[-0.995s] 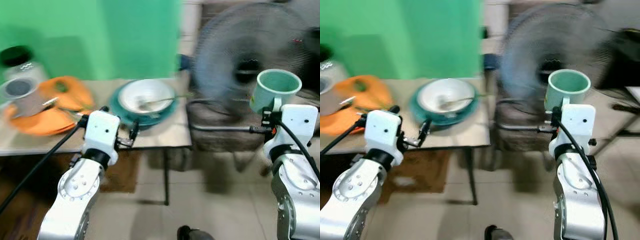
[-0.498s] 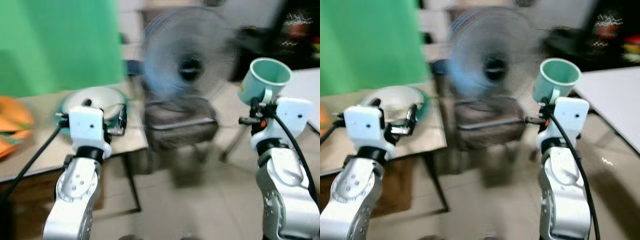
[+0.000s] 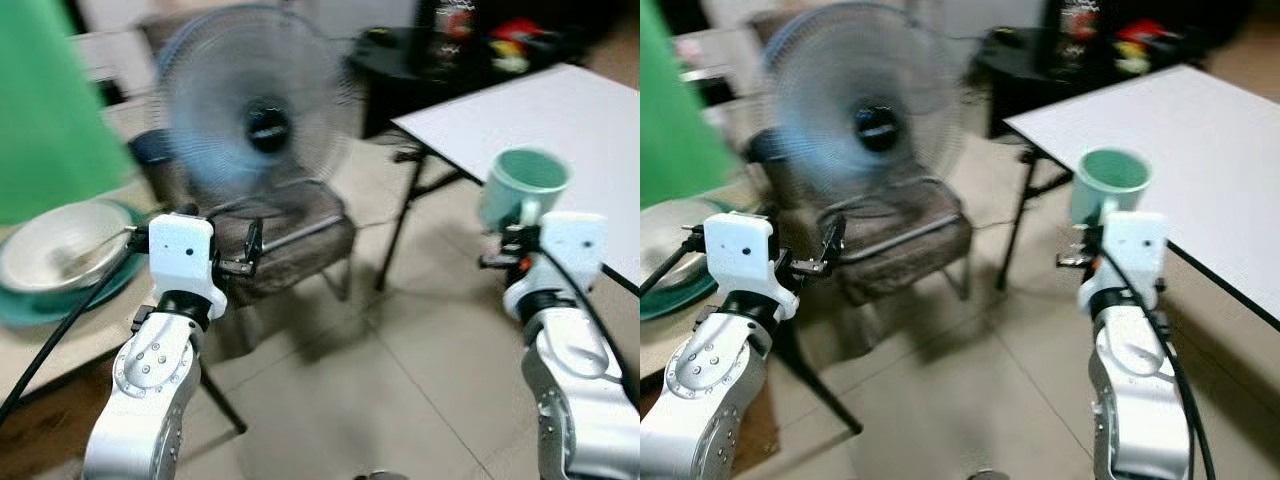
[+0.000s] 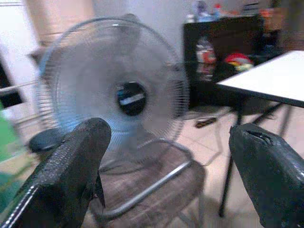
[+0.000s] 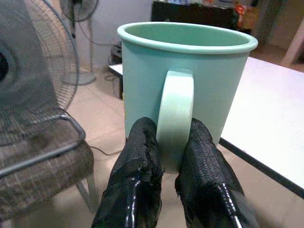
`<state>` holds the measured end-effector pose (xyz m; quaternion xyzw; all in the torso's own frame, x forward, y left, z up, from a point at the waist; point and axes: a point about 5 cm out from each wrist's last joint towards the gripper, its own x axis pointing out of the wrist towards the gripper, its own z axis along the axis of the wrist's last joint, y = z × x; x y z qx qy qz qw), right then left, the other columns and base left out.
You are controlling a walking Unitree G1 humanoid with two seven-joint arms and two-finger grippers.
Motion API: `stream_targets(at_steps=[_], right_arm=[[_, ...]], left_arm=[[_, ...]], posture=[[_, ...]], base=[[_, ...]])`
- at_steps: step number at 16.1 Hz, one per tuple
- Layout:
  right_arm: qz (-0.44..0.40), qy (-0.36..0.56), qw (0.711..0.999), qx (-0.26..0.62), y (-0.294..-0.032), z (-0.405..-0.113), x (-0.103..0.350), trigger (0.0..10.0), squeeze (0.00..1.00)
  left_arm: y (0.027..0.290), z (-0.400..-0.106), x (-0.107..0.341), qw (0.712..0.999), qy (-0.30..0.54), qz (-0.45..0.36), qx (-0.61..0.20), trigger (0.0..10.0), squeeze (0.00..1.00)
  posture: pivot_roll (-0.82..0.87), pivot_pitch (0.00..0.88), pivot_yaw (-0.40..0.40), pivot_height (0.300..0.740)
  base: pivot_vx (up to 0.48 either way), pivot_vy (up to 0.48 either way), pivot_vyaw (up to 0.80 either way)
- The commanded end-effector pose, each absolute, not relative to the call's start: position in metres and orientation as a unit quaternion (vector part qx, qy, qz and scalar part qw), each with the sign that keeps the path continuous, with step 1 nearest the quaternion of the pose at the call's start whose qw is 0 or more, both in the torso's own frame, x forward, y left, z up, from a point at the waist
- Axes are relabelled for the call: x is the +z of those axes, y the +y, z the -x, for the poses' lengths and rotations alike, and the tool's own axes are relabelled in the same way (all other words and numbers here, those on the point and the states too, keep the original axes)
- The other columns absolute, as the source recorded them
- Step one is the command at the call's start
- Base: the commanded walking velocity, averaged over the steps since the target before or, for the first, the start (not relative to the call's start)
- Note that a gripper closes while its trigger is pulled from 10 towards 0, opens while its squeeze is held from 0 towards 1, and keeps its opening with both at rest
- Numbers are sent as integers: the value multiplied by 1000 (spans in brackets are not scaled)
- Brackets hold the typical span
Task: Setting the table
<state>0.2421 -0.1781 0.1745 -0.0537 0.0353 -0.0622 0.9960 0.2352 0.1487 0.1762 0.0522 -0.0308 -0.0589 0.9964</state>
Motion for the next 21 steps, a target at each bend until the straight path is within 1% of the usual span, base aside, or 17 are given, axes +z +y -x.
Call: stream_targets(at_steps=[1,6,10,16,21], right_arm=[[61,32,997,-39,-171,-248,177,10000,0],[64,37,997,-15,-165,-256,176,10000,0],[63,38,997,-6,-163,-257,176,10000,0],[45,17,999,15,-156,-259,180,10000,0],[47,12,998,26,-157,-262,181,10000,0]], left_arm=[[150,-237,174,996,-23,-59,-66,10000,0],[149,-241,173,994,-17,-60,-85,10000,0],[151,-242,172,994,-16,-65,-88,10000,0],[150,-245,172,992,-16,-72,-102,10000,0],[146,-244,170,990,-12,-77,-116,10000,0]], posture=[[12,0,18,740],[7,0,17,740],[6,0,16,740],[5,0,26,740],[9,0,17,740]], base=[[319,0,-800],[322,0,-743],[328,0,-498],[352,0,0],[354,0,0]])
